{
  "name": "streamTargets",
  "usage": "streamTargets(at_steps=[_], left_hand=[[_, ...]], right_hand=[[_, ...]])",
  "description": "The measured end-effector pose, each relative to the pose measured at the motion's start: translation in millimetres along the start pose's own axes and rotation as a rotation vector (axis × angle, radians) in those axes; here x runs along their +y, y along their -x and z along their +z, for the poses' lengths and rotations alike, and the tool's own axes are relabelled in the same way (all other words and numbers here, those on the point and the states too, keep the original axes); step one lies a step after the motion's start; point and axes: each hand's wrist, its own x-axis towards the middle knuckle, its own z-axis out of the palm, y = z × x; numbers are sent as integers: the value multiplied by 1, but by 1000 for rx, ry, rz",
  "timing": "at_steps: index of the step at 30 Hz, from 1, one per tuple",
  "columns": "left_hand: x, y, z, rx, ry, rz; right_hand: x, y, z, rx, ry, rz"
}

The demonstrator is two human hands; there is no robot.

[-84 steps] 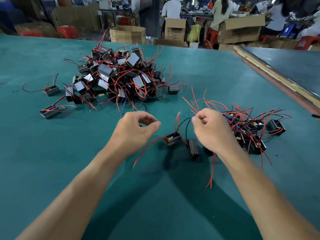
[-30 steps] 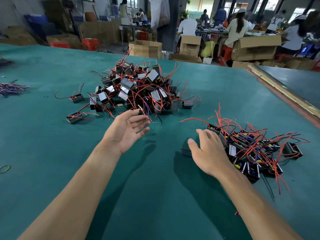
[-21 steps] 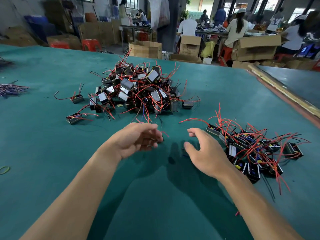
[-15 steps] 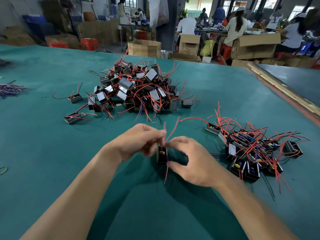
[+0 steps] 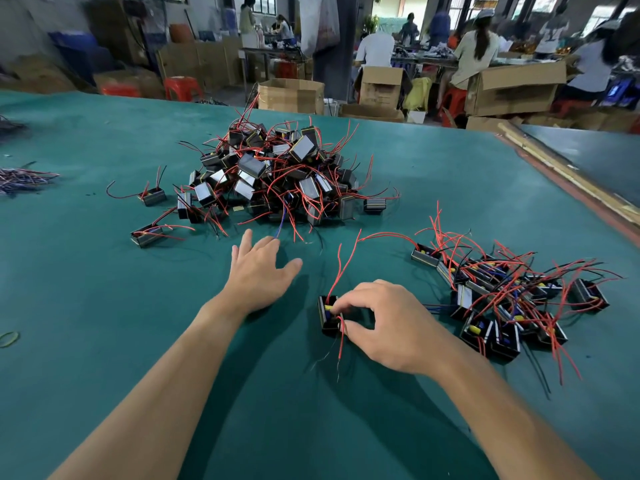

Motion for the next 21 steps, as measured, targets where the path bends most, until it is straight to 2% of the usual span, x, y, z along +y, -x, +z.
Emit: streamTargets(at_steps=[8,14,17,19,21], left_hand=[[28,16,-11,135,302,70],[53,40,-30,8,694,266],[52,37,-33,-7,856,273],[47,32,-30,94,830,209],[39,26,-25,170,605,175]], right_hand=[[3,0,-11,47,44,39],[5,1,-22,193,38,166],[3,2,-24,135,4,192],[1,3,-23,69,-1,165],[0,4,-21,25,-24,133]])
